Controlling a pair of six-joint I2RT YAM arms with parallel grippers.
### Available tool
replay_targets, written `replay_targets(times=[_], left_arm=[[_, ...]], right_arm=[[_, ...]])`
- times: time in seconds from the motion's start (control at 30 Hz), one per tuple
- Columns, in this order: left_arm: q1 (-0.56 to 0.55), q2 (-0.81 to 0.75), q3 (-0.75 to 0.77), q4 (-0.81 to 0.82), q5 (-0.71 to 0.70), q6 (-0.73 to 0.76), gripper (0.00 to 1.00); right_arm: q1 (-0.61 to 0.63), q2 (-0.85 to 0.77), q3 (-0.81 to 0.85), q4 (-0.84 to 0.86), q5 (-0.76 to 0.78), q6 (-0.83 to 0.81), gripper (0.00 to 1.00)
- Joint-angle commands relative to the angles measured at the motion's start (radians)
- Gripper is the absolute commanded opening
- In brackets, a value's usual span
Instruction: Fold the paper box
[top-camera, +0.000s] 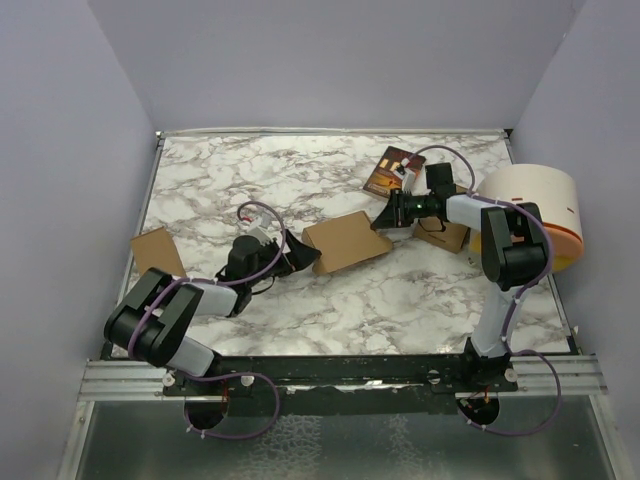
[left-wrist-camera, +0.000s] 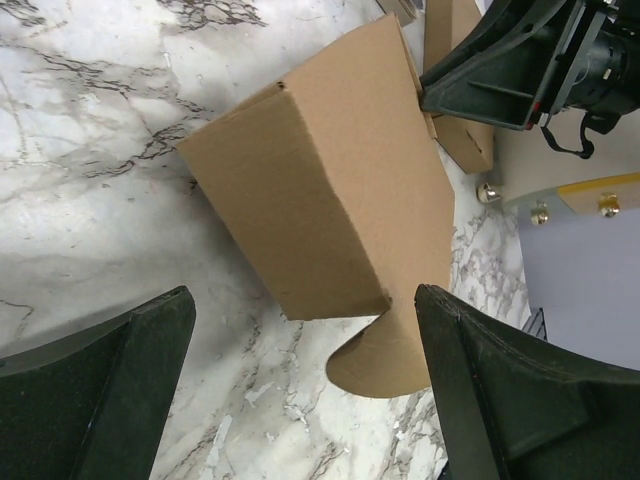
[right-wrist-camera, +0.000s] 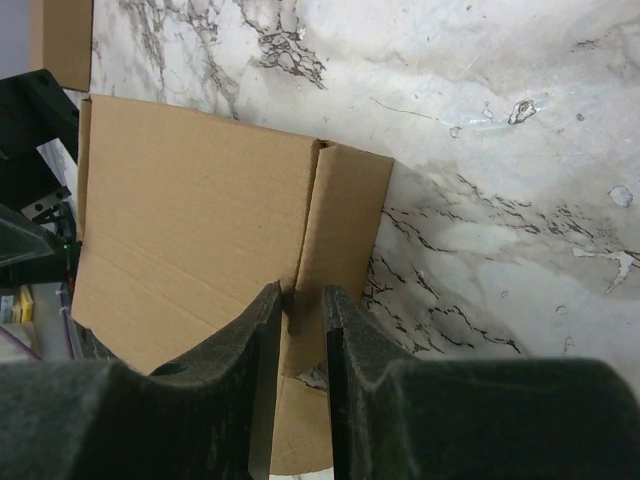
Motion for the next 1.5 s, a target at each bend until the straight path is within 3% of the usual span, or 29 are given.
replay_targets(times=[0.0,0.6,1.03,1.47], left_arm=[[-0.032,0.012,0.029,0.065,-0.052,-0.026,0.96],[-0.079,0.067,0.045,0.073,-0.188,-0.126,0.98],[-0.107,0.150,0.029,0.193,-0.260,-0.232,0.97],[-0.128,0.223,0.032,0.327,-0.298,-0.293,0.82]], right_arm=[[-0.008,0.042,-0.015,-0.001,0.031,-0.014,0.22],[-0.010,0.053,-0.014,-0.008,0.033,-0.027,0.22],[-0.013,0.061,-0.011,-0.016,0.042,-0.029,0.22],[-0.019,0.065,-0.011,-0.019,0.035,-0.032,0.22]])
